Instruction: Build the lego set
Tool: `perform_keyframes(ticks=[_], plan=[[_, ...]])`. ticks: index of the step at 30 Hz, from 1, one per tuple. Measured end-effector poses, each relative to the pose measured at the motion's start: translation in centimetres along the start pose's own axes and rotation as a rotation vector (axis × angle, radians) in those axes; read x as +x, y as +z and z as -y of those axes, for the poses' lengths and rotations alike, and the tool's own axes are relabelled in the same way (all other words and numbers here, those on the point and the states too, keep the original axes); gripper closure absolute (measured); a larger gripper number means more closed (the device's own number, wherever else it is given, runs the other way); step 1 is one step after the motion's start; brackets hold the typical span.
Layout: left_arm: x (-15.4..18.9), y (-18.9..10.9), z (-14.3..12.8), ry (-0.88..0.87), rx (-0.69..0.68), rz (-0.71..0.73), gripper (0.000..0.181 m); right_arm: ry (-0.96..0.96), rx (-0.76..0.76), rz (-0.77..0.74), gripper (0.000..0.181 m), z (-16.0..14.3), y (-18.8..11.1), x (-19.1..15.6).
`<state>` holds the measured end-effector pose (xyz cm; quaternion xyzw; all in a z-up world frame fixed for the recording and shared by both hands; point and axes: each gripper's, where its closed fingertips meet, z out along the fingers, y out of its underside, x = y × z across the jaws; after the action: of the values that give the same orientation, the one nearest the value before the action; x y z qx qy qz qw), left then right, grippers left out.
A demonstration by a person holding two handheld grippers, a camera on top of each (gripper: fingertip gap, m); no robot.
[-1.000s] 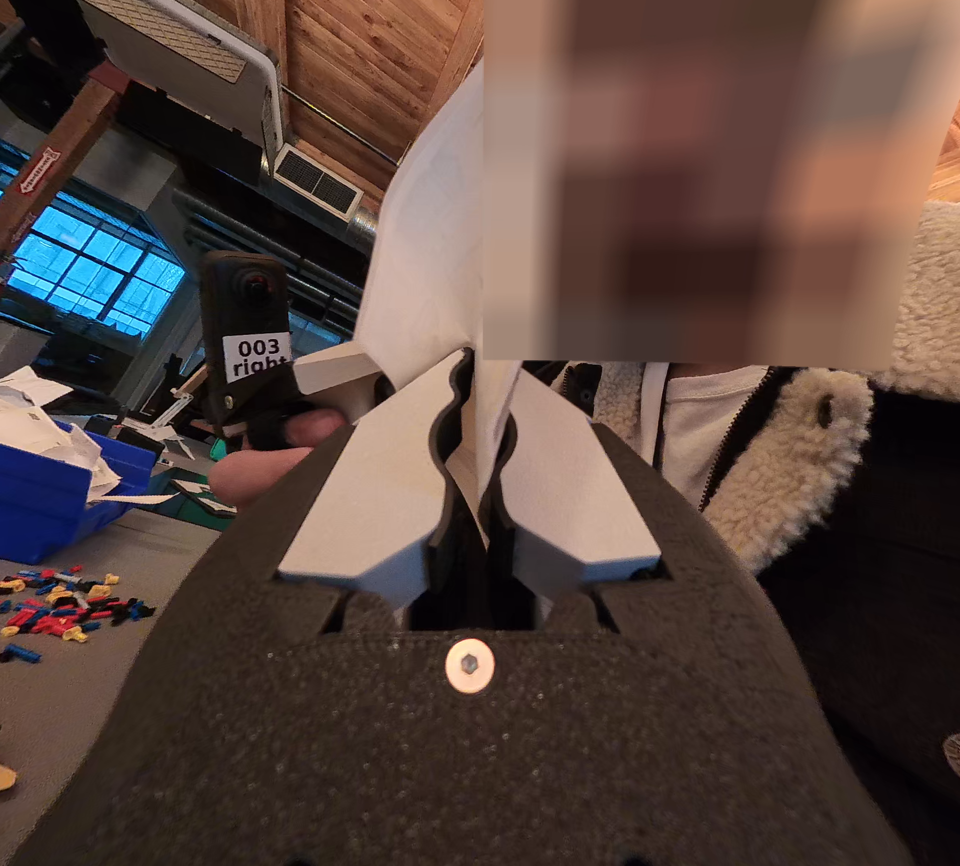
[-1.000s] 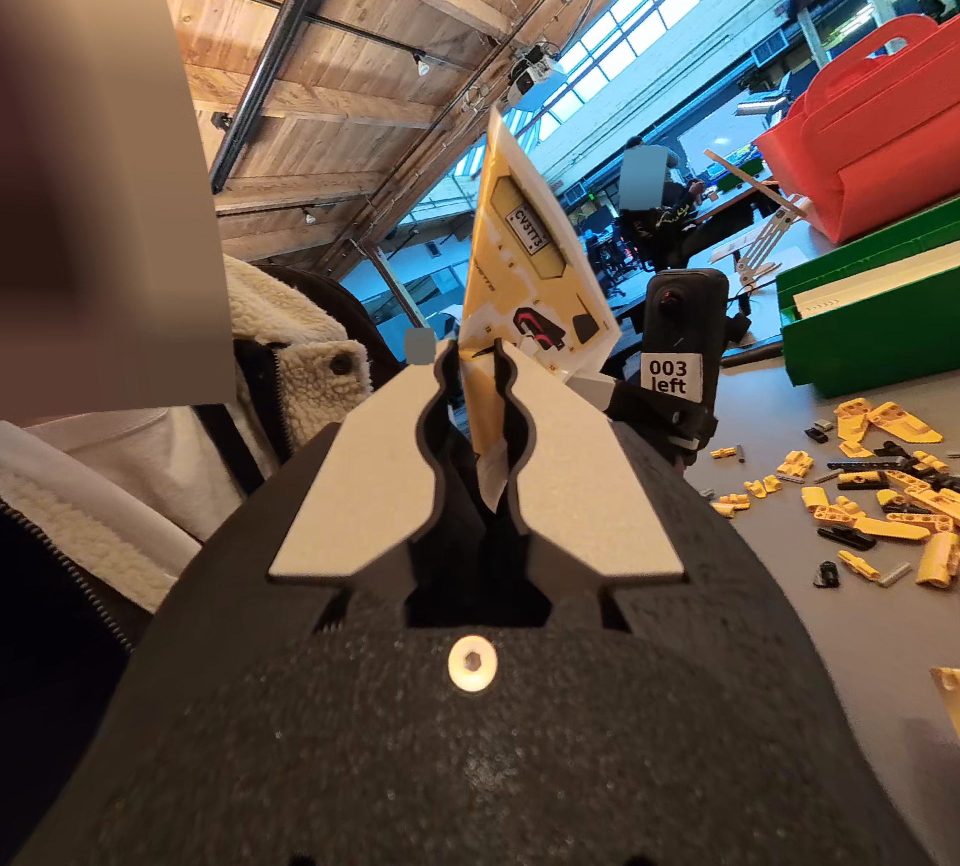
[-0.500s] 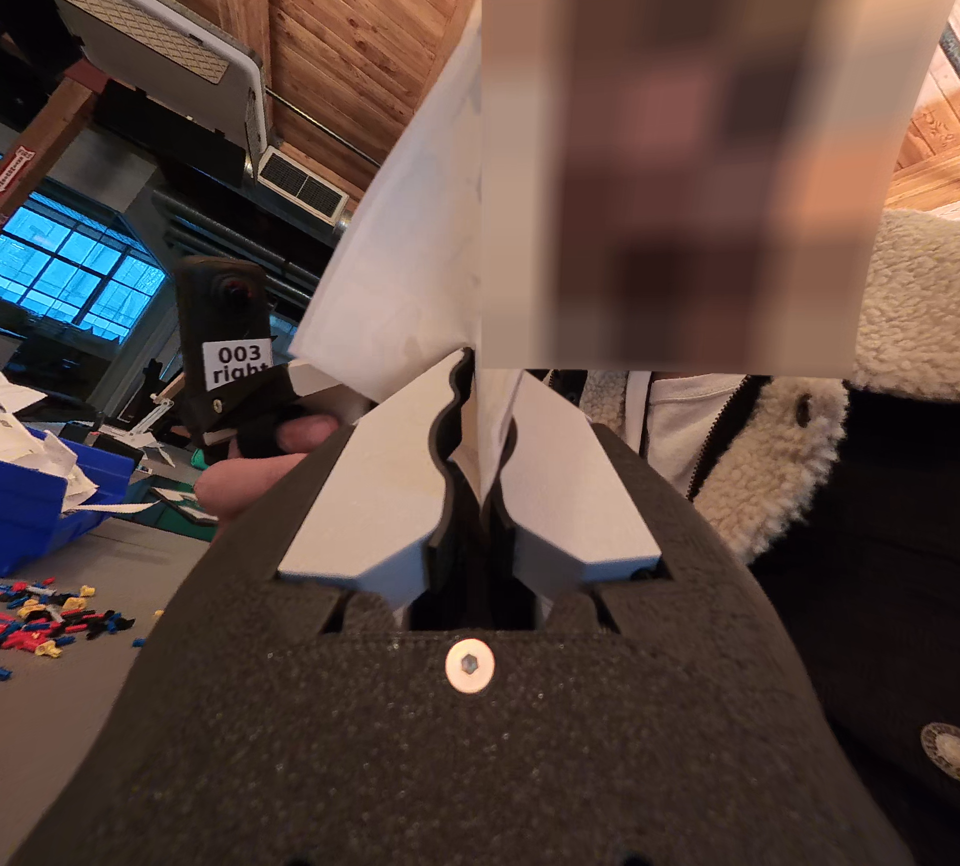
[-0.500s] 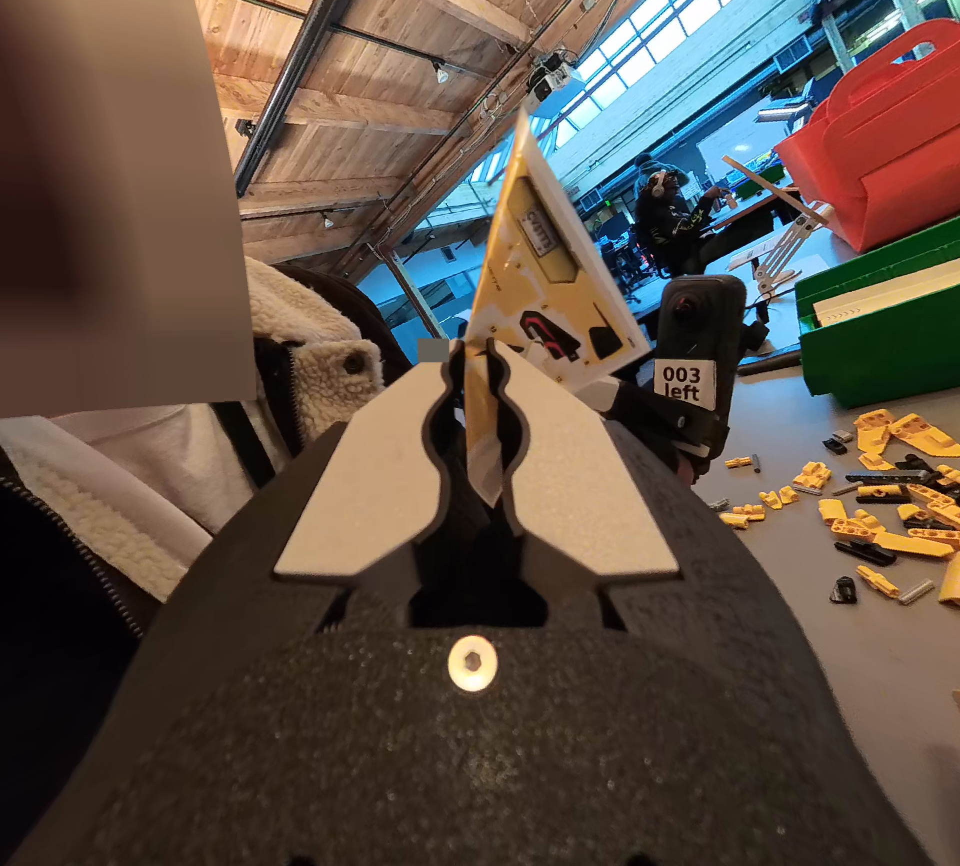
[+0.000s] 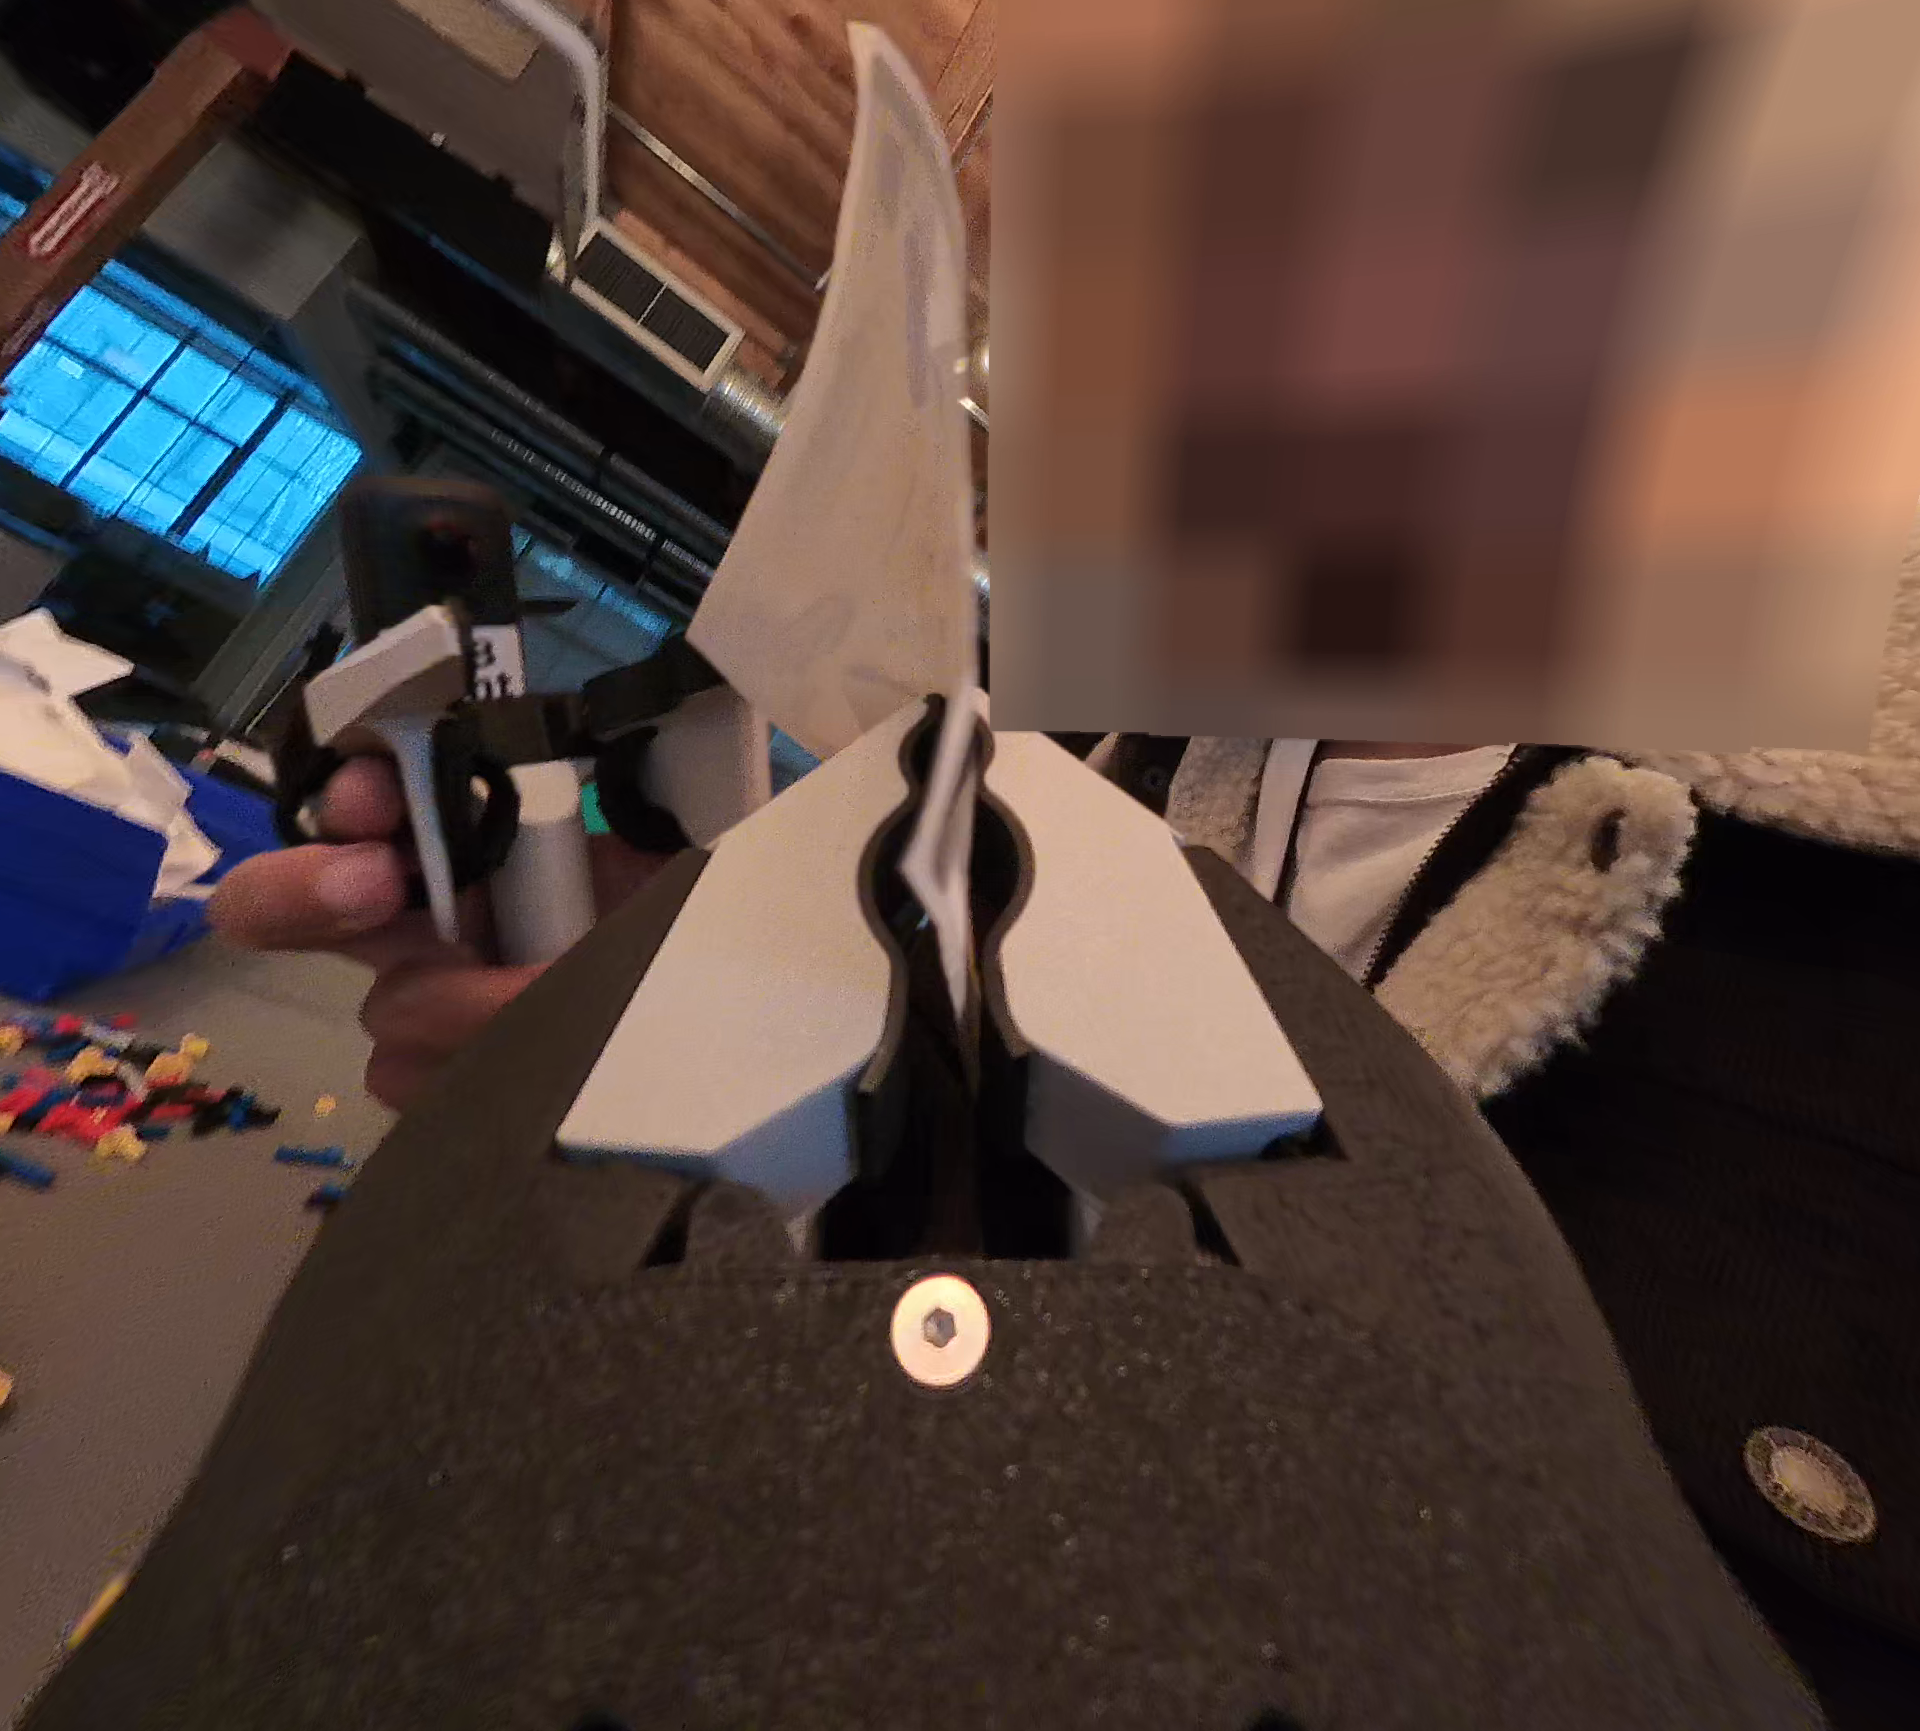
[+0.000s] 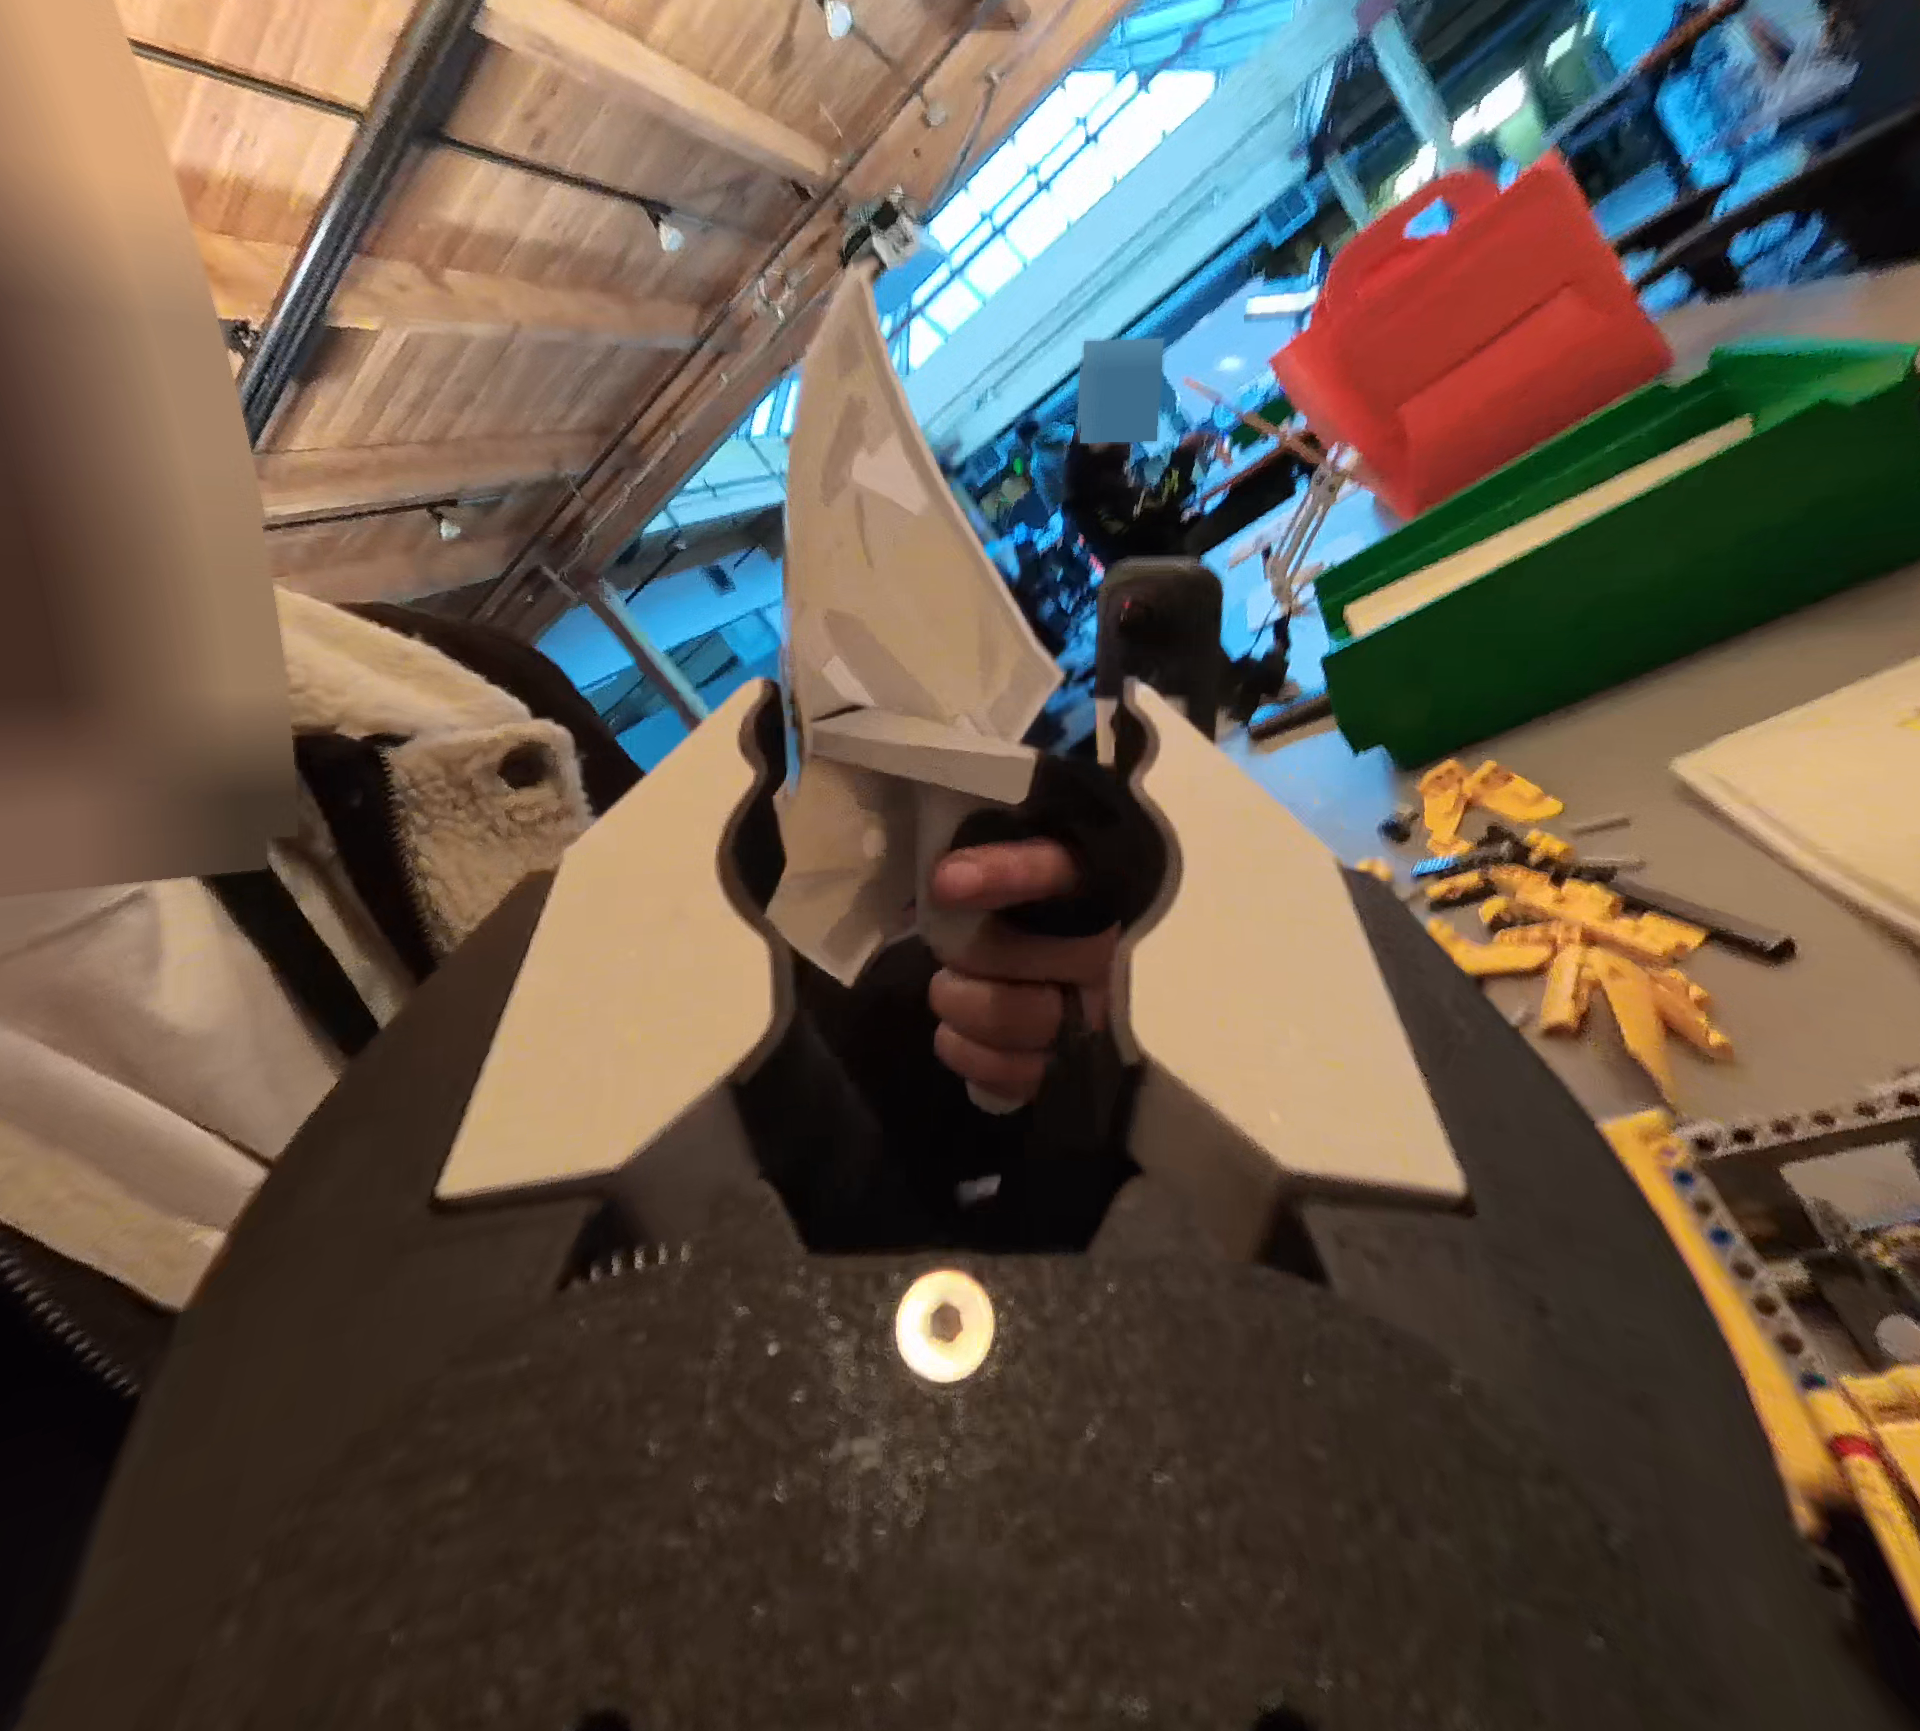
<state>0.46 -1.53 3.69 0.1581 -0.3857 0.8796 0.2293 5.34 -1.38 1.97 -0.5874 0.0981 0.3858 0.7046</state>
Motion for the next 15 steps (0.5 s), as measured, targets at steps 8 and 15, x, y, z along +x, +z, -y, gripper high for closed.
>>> perform_keyframes(ticks=[8, 15], plan=[[-5.5, -4.4, 1.2, 0.122, 0.011, 0.478, 0.179, 0.122, 0.000, -0.075, 0.181, -0.7, -0.9, 2.6], [-6.1, -5.0, 2.7, 0.132, 0.197, 0.508, 0.174, 0.131, 0.100, -0.146, 0.181, -0.2, -1.1, 4.1]])
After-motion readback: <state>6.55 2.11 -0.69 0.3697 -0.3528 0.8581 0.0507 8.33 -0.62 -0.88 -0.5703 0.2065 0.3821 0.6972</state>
